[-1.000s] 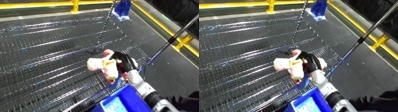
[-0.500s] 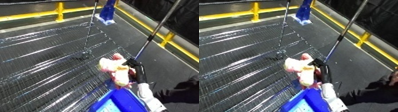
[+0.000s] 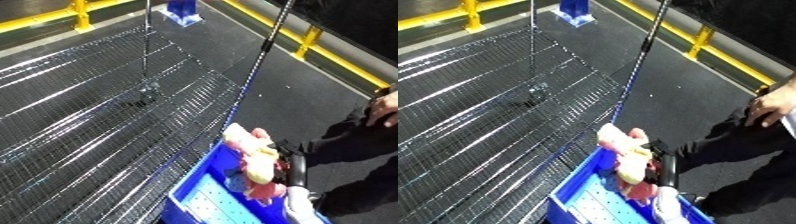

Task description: Pick up the object and place it into the box

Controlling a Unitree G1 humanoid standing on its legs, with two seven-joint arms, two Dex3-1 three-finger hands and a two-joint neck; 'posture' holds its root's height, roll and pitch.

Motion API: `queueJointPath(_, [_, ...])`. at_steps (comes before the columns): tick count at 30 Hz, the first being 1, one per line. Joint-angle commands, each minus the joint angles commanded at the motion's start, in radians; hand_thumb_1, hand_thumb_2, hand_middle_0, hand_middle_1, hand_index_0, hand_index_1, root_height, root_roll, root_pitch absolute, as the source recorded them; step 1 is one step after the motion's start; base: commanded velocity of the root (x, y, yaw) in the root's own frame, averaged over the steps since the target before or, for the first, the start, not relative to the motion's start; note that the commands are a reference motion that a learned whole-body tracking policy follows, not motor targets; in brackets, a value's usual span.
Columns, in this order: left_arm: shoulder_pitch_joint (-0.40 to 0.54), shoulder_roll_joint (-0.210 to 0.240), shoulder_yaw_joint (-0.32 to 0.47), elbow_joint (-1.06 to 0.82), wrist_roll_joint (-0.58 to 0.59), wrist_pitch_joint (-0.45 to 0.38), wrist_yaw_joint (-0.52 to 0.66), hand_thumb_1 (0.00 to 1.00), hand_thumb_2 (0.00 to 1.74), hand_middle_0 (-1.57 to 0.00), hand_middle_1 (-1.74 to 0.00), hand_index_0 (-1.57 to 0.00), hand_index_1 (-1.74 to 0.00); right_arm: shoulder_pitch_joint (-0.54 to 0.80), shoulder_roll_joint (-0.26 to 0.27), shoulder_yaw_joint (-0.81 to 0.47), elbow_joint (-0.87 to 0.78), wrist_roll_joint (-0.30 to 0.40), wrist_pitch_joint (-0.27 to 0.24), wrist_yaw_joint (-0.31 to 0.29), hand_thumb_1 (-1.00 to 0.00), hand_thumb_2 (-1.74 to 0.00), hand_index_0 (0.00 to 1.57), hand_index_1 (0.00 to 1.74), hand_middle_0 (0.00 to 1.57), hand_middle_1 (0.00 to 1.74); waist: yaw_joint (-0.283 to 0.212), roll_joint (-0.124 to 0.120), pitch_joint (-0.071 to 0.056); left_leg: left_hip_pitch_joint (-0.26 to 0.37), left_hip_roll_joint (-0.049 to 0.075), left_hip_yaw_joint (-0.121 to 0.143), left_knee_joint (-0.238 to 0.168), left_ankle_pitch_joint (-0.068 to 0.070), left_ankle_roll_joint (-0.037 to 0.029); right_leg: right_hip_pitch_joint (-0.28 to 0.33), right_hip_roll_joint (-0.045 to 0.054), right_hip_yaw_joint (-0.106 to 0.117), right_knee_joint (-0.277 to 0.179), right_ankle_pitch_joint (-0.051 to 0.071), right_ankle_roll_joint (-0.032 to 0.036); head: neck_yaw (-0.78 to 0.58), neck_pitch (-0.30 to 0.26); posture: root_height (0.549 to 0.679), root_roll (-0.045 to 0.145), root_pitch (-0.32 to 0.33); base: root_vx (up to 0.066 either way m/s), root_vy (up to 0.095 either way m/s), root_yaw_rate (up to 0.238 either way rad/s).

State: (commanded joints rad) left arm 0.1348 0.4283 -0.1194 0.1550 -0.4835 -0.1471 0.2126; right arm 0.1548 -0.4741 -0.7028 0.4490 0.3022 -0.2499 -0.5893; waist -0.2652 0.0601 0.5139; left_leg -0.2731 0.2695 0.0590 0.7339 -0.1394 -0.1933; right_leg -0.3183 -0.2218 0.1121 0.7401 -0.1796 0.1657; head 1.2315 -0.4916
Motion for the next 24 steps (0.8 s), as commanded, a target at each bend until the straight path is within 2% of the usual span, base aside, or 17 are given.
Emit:
queueJointPath(8, [-0.008,0.006,-0.009,0.014,0.000,-0.010,-0.003,1.00,1.74,-1.57,-1.74,-1.57,-1.74,-0.035,-0.025,0.032,0.169,0.090,-0.002,0.035,-0.35,-0.61,0.55,0.61,0.55,0.61,0.003,0.010,-0.012,0.011,0.002,0.004,-0.017,0.007,-0.0064,0.015,0.0052,-0.003,-0.025,0.005,-0.0012,0.006,-0.014,0.624,0.072,-0.233,-0.007,0.002,-0.022])
queueJointPath(15, [-0.006,0.013,-0.007,0.014,0.009,-0.014,-0.005,1.00,1.74,-1.57,-1.74,-1.57,-1.74,-0.050,-0.061,0.040,0.247,0.107,0.004,0.052,0.00,0.00,0.00,0.00,0.00,0.00,0.010,0.010,-0.016,0.011,0.000,0.003,-0.023,0.012,-0.0083,0.018,0.0089,-0.007,-0.032,0.006,-0.0020,-0.002,-0.019,0.625,0.071,-0.232,-0.012,0.000,0.014])
queueJointPath(24, [0.003,0.013,0.000,0.000,0.014,-0.015,-0.008,1.00,1.74,-1.57,-1.74,-1.57,-1.74,-0.055,-0.074,0.051,0.262,0.100,0.008,0.056,0.00,0.00,0.00,0.00,0.00,0.00,0.022,0.006,-0.022,0.012,-0.003,0.004,-0.036,0.018,-0.0083,0.020,0.0106,-0.008,-0.045,0.009,-0.0011,-0.019,-0.016,0.626,0.071,-0.228,-0.007,0.005,-0.001])
